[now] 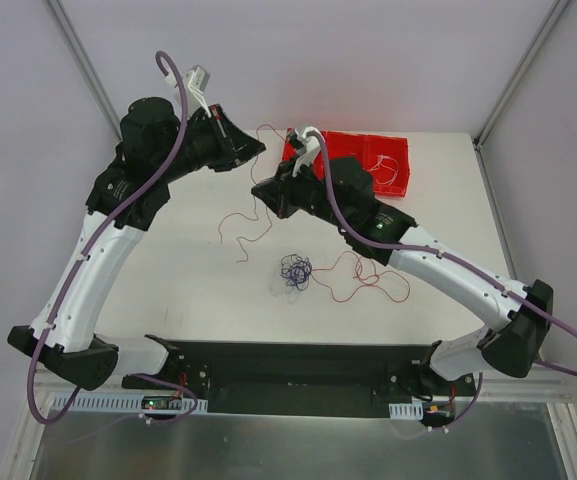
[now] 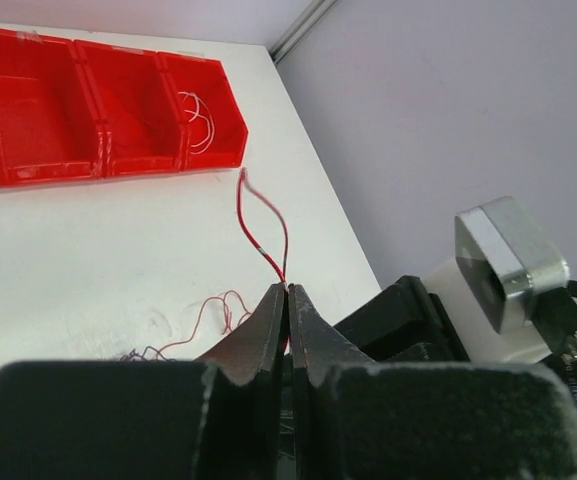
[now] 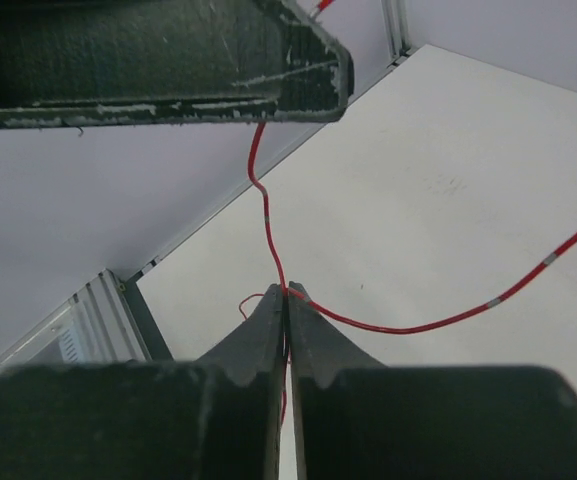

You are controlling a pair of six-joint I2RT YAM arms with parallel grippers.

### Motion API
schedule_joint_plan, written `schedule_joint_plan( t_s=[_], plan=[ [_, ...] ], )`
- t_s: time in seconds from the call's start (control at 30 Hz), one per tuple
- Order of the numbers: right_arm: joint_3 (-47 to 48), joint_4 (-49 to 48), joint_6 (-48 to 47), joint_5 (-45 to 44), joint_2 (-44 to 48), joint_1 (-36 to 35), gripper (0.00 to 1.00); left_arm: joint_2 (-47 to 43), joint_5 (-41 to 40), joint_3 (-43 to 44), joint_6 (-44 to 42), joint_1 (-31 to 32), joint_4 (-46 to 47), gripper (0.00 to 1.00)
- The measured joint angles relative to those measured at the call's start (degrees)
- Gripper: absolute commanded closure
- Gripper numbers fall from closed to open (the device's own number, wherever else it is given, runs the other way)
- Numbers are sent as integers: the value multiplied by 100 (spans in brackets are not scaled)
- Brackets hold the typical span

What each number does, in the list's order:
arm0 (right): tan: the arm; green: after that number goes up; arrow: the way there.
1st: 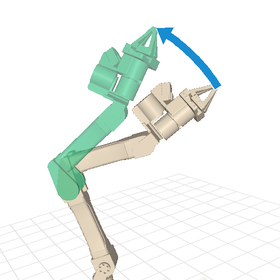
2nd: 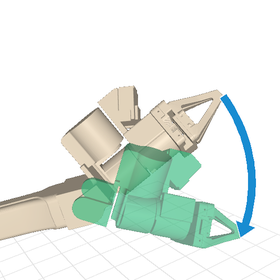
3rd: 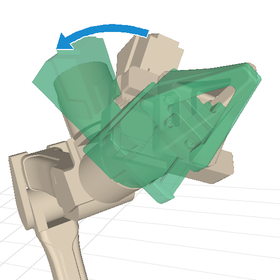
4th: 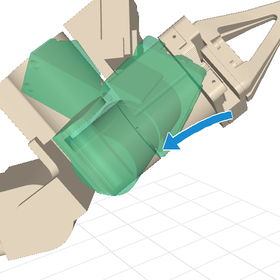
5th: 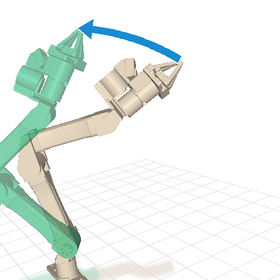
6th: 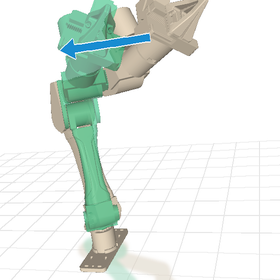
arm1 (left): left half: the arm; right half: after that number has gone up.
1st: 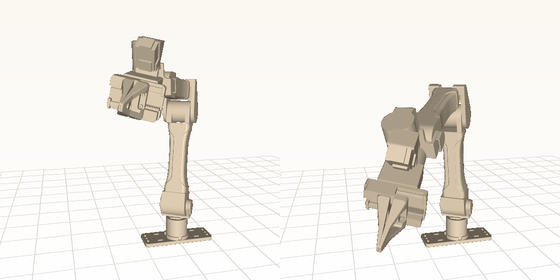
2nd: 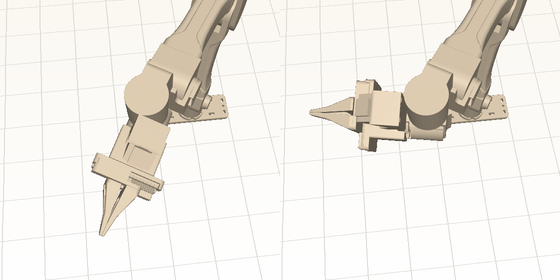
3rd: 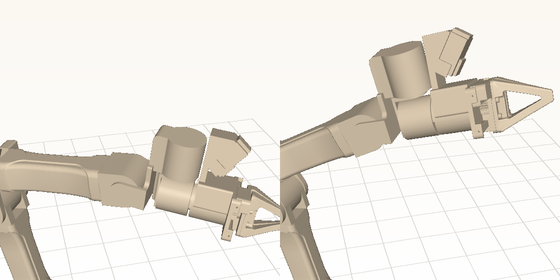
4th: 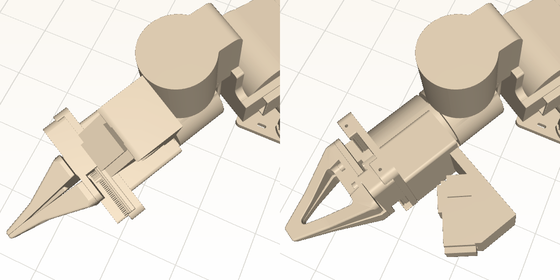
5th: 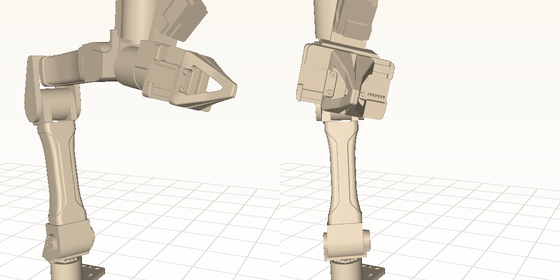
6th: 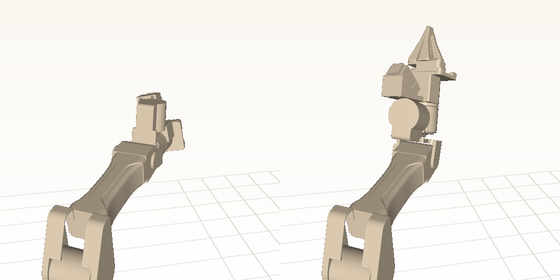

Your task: Untangle the cables

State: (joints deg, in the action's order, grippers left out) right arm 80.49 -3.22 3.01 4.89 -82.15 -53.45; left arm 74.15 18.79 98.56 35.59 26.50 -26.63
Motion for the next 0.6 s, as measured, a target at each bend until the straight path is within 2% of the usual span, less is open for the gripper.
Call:
schedule_joint_plan(
  t_s=[0.03,0.17,0.27,0.3,0.33,0.4,0.6],
  plan=[
    [0,-2,-20,-17,2,0,100,-17,-26,-44,-4,0,4,87],
    [0,7,-55,-13,0,83,100,-153,-293,-306,-109,0,28,73],
    [0,-2,-50,105,-9,302,100,-247,-448,-459,-234,-37,26,39],
    [9,-11,-50,140,-22,398,100,-262,-483,-485,-275,-39,26,18],
    [35,-13,-50,162,-48,496,100,-271,-520,-505,-299,-70,33,10],
    [120,-55,-59,192,-138,675,100,-313,-632,-597,-367,-74,68,4],
    [411,-269,-555,271,-667,1384,100,-885,-1226,-1475,-542,-111,107,2]
  ],
)
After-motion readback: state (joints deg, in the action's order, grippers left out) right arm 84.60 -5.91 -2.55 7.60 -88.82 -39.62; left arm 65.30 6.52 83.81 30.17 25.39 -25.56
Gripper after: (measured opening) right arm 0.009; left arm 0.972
